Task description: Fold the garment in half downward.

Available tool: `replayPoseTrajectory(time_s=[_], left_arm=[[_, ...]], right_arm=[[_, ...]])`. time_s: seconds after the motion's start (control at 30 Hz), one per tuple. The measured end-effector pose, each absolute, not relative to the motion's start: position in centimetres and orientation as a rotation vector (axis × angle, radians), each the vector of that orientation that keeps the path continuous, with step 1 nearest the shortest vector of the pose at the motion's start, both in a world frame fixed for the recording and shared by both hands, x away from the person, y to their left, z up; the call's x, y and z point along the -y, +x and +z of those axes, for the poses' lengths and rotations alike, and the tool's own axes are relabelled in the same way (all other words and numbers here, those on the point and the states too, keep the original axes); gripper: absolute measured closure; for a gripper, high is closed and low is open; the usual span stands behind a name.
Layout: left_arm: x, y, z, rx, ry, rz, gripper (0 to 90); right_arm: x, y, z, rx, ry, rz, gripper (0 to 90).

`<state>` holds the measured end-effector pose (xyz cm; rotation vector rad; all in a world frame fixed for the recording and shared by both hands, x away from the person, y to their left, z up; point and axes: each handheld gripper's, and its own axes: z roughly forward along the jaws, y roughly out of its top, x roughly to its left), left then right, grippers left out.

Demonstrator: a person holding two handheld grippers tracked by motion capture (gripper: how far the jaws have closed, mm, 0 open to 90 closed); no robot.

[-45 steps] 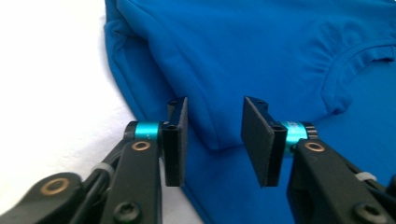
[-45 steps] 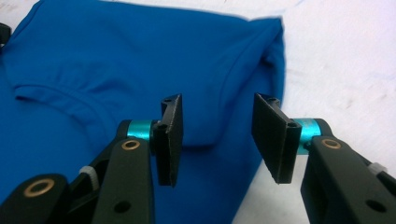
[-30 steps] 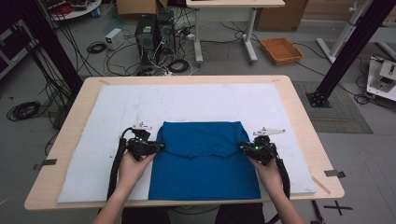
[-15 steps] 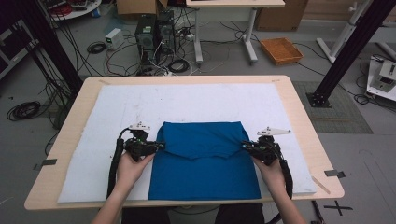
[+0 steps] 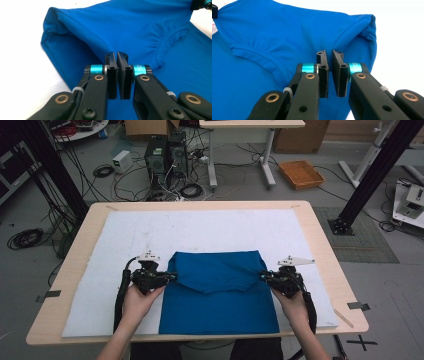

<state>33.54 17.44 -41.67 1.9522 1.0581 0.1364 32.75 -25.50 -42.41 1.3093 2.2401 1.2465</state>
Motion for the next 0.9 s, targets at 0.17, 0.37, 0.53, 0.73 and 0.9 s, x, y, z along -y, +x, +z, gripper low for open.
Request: replayPoseTrajectory(time_s=[0.17,0.37,0.53,0.73,0.9], left_arm=[[-17.3,33.0,-41.3,-1.039,1.957,0.135,86.8],[-17.3,32.5,-41.1,-1.023,1.960,0.139,86.9],[-17.3,32.2,-41.1,-1.019,1.959,0.152,86.9],[-17.4,31.7,-41.0,-1.008,1.960,0.145,86.9],[-17.5,30.8,-40.8,-0.990,1.951,0.126,86.8]], right_arm=[[25.7,32.1,-42.0,-2.247,1.297,1.255,84.3],[25.9,31.6,-41.8,-2.246,1.287,1.261,84.3],[26.0,31.4,-42.0,-2.245,1.291,1.262,84.3],[26.0,30.9,-41.9,-2.250,1.283,1.266,84.3],[26.2,30.2,-41.6,-2.255,1.266,1.273,84.3]])
